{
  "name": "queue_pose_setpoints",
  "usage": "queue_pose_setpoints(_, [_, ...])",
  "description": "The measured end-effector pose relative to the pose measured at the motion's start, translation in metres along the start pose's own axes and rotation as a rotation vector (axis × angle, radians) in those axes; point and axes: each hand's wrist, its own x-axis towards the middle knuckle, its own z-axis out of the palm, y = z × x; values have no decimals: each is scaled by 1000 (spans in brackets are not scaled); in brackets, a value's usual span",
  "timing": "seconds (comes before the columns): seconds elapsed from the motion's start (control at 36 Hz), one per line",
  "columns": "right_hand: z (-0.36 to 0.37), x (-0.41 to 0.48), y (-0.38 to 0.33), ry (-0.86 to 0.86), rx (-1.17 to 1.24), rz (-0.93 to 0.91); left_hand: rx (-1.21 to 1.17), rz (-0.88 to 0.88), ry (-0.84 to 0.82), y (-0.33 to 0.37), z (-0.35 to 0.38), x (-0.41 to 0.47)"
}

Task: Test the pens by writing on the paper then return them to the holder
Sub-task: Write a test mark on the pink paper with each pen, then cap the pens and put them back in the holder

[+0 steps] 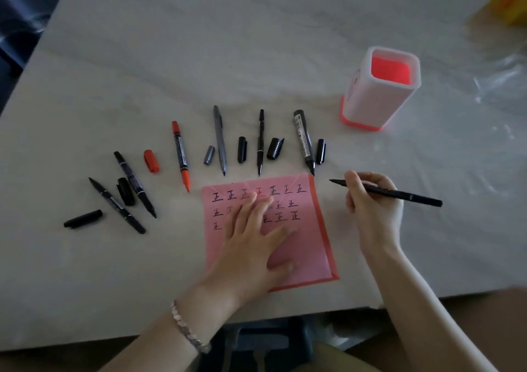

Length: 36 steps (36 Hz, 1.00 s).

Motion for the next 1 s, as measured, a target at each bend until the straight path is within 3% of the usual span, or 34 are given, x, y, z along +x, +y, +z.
queue_pose_setpoints(0.08, [-8, 9, -7, -70, 2, 35, -68, -41, 12, 7, -15, 3])
queue_pose_setpoints(0.22, [-17, 22, -17, -134, -15, 44, -23, -45, 354, 15, -35, 36])
queue_pose_setpoints(0.39, [-26, 35, -30, -108, 25, 64, -10, -19, 447, 43, -56, 109])
queue_pose_setpoints(0.61, [-42, 39, -33, -43, 69, 70, 360, -146, 191, 57, -49, 170])
queue_pose_setpoints(0.78, [-51, 39, -28, -37, 49, 75, 362, -155, 220, 60, -34, 173])
queue_pose_setpoints(0.89, [-54, 39, -28, -20, 31, 61, 149, -118, 329, 67, -34, 166])
queue_pose_setpoints(1.0, [-56, 37, -33, 10, -2, 0, -565, -165, 359, 77, -48, 136])
